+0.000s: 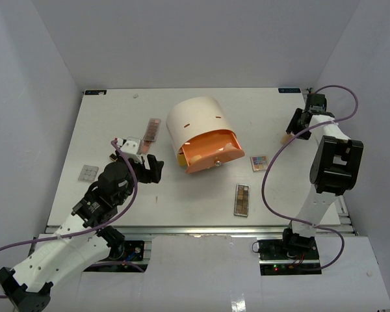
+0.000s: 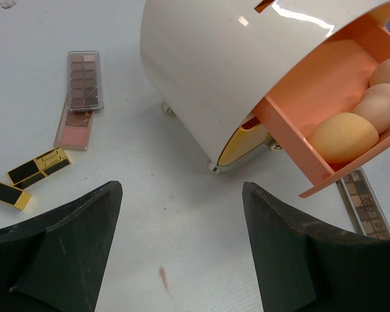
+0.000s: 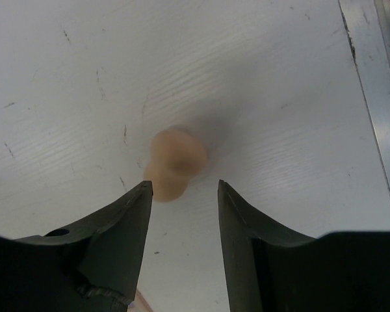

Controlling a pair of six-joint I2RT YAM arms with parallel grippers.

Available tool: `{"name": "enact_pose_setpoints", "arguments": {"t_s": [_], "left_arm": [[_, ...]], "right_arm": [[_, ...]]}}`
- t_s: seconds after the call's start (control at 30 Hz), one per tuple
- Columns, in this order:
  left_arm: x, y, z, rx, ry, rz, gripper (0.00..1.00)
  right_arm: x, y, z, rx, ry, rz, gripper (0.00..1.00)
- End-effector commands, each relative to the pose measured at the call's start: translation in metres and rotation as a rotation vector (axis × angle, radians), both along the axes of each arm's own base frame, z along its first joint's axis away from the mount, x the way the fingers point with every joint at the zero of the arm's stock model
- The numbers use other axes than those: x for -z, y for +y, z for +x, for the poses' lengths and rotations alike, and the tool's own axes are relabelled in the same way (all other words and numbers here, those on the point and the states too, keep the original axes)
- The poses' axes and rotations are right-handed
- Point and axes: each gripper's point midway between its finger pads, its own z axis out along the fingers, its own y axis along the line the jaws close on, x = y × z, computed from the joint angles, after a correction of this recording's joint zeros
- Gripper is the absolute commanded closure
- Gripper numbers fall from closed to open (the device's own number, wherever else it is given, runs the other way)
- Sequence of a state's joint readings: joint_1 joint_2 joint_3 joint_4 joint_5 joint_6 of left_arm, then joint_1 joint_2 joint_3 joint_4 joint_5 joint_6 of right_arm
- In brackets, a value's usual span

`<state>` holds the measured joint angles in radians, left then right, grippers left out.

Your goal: Organize the makeup

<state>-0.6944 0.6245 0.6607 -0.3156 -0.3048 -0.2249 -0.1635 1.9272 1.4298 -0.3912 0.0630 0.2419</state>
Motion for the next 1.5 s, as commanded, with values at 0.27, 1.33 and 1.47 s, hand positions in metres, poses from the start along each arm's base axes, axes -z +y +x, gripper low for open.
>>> {"name": "enact_pose_setpoints", "arguments": {"t_s": [0.27,1.33,1.47], "left_arm": [[0.005,0.002,0.005,-0.008,0.006,0.012,0.15],[0.001,0.004,0.004,-0.013,-0.004,0.001,0.14],[0.002,0.003,0.004,-0.009,-0.002,0.003,0.15]], "right_arm": [[0.023,0.006,0.029,-0.006,-0.006,0.061,0.52],[-0.258,0.235,-0.150,-1.344,-0.782,0.015,0.91],[-0.280,0.290,-0.189,-1.528,-0.889,0.002,0.89]]}}
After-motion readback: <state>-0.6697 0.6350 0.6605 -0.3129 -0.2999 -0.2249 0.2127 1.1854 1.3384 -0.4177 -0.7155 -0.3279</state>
